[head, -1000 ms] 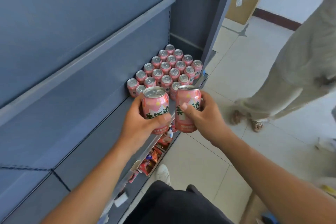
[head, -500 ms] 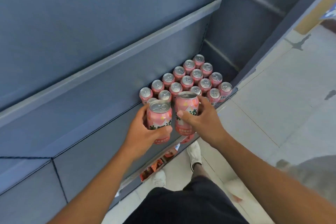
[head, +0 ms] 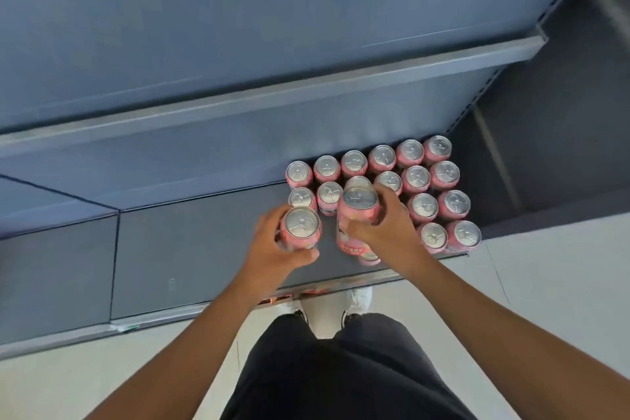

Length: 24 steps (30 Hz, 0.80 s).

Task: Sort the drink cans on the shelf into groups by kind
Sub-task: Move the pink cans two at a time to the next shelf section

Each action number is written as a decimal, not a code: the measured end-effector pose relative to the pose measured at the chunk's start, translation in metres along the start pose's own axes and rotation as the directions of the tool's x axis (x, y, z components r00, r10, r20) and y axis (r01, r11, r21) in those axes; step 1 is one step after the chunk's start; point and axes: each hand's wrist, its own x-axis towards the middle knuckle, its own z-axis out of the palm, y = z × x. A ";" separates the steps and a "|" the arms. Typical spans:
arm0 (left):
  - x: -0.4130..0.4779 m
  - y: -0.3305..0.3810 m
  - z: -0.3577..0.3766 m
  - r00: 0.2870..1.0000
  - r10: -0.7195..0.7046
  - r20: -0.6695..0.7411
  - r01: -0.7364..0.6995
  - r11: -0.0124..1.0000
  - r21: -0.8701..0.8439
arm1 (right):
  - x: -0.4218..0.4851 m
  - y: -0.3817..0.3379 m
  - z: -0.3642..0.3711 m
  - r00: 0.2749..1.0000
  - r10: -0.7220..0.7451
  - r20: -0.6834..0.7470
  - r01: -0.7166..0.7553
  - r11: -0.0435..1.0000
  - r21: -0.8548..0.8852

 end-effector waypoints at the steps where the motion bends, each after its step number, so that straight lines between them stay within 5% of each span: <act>1: 0.005 -0.005 0.002 1.000 0.007 -0.004 -0.007 1.000 0.030 | 0.005 0.002 0.000 1.000 0.003 0.010 -0.002 1.000 -0.028; 17: 0.063 -0.068 0.029 0.988 -0.119 -0.097 0.121 0.993 0.014 | 0.068 0.050 0.029 0.982 -0.013 0.188 0.085 0.921 -0.381; 24: 0.071 -0.091 0.035 0.986 -0.143 -0.088 0.146 0.989 0.033 | 0.072 0.076 0.032 0.955 -0.125 0.271 0.281 0.678 -0.679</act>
